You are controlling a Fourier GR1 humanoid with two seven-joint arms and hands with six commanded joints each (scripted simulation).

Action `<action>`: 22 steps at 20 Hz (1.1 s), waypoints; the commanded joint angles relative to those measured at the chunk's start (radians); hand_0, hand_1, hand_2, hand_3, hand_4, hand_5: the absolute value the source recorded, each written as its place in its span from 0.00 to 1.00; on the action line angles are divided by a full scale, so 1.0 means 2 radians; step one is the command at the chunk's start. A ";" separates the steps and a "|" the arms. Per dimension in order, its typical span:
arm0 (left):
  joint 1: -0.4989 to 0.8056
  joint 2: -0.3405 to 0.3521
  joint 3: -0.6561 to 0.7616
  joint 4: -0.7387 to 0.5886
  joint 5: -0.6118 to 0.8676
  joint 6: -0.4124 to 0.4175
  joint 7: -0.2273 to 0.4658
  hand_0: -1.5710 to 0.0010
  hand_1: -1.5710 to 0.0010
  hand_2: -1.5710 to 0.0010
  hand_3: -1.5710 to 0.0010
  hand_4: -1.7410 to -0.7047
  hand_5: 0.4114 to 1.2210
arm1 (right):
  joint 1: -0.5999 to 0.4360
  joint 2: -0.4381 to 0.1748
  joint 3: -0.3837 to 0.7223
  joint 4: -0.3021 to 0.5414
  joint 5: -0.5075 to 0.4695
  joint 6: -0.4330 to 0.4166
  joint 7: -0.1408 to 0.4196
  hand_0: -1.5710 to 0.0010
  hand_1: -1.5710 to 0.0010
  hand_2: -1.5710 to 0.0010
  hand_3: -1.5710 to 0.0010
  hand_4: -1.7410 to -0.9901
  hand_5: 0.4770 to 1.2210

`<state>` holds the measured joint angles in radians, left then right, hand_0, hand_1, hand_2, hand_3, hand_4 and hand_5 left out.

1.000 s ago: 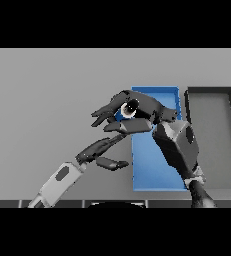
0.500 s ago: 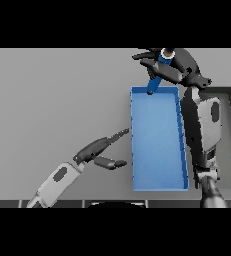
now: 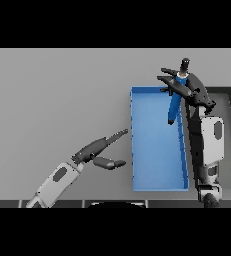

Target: Pick up the blue pipe and place it into the blue bin.

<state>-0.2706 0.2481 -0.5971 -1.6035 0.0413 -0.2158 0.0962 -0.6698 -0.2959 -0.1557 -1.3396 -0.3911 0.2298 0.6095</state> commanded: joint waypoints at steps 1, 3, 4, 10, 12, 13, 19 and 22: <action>-0.004 -0.001 0.000 0.001 -0.002 0.000 0.001 1.00 1.00 1.00 1.00 0.88 0.07 | 0.013 -0.003 0.007 0.006 0.003 -0.015 0.000 0.00 0.00 0.00 0.00 0.32 1.00; 0.002 0.001 -0.003 -0.011 0.000 0.001 -0.001 1.00 1.00 1.00 1.00 0.88 0.07 | 0.035 -0.029 0.042 0.018 -0.005 -0.039 0.000 0.00 0.00 0.00 0.14 0.26 1.00; 0.002 0.001 -0.003 -0.009 -0.002 0.002 0.004 1.00 1.00 1.00 1.00 0.88 0.07 | 0.053 -0.041 0.060 0.012 -0.016 -0.047 0.000 0.00 0.00 0.00 0.31 0.21 1.00; 0.001 0.000 -0.003 -0.005 -0.001 0.002 0.009 1.00 1.00 1.00 1.00 0.88 0.08 | 0.088 -0.106 0.194 0.041 -0.073 -0.113 0.000 0.00 0.00 0.00 0.36 0.21 0.97; -0.003 -0.007 -0.007 -0.005 -0.005 0.005 0.012 1.00 1.00 1.00 1.00 0.88 0.08 | 0.081 -0.137 0.258 0.062 -0.152 -0.152 0.000 0.25 0.30 0.32 0.59 0.35 0.94; -0.001 -0.008 -0.007 -0.002 -0.006 0.004 0.008 1.00 1.00 1.00 1.00 0.88 0.08 | 0.070 -0.152 0.292 0.067 -0.195 -0.168 0.000 0.40 0.44 0.46 0.67 0.45 0.92; 0.004 -0.003 -0.008 -0.010 -0.006 0.006 0.011 1.00 1.00 1.00 1.00 0.88 0.08 | 0.033 -0.224 0.403 0.036 -0.213 -0.149 -0.014 0.84 0.85 0.86 0.91 0.72 0.71; 0.003 -0.003 -0.006 -0.014 -0.006 0.008 0.007 1.00 1.00 1.00 1.00 0.88 0.08 | 0.023 -0.230 0.422 0.027 -0.201 -0.141 0.000 0.90 0.92 0.93 0.96 0.73 0.58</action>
<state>-0.2651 0.2425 -0.6098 -1.6307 0.0303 -0.1998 0.1091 -0.6246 -0.7564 0.6877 -1.2851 -0.7937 -0.0514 0.6100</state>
